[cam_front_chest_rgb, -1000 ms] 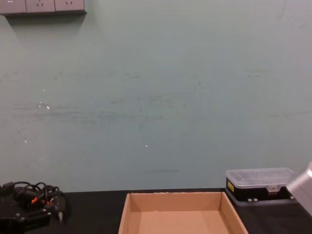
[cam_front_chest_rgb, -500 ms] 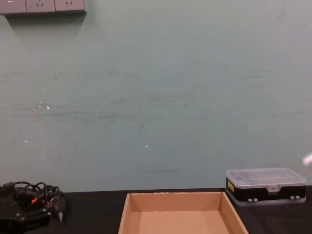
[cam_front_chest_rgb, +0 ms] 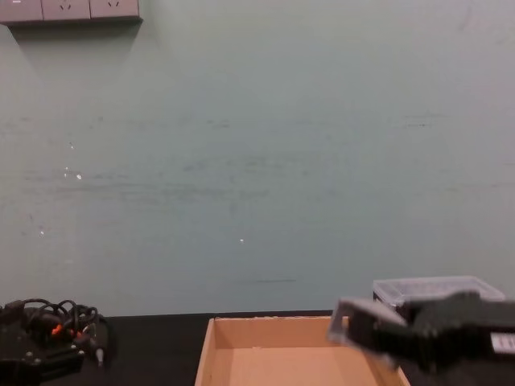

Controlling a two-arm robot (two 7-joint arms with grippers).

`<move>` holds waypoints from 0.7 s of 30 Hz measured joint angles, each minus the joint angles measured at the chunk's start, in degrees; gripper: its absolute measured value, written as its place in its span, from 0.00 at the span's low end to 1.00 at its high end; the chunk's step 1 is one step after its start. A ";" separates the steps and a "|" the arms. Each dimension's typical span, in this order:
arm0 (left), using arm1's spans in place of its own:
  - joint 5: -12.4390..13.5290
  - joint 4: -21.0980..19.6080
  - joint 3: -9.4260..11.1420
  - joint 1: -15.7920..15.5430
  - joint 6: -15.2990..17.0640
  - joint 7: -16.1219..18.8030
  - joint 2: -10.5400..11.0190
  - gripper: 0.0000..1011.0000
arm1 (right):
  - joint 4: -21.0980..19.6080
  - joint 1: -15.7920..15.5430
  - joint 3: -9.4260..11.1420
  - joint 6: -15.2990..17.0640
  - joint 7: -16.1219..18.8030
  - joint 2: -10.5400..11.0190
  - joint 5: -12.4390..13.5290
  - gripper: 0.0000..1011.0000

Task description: Use one hand to pick up the angle iron from the table and place it into the box.

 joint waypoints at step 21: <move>0.00 0.00 0.00 0.00 0.00 0.00 0.00 0.99 | 23.30 20.55 -6.28 5.17 -3.98 -14.43 -9.72 0.26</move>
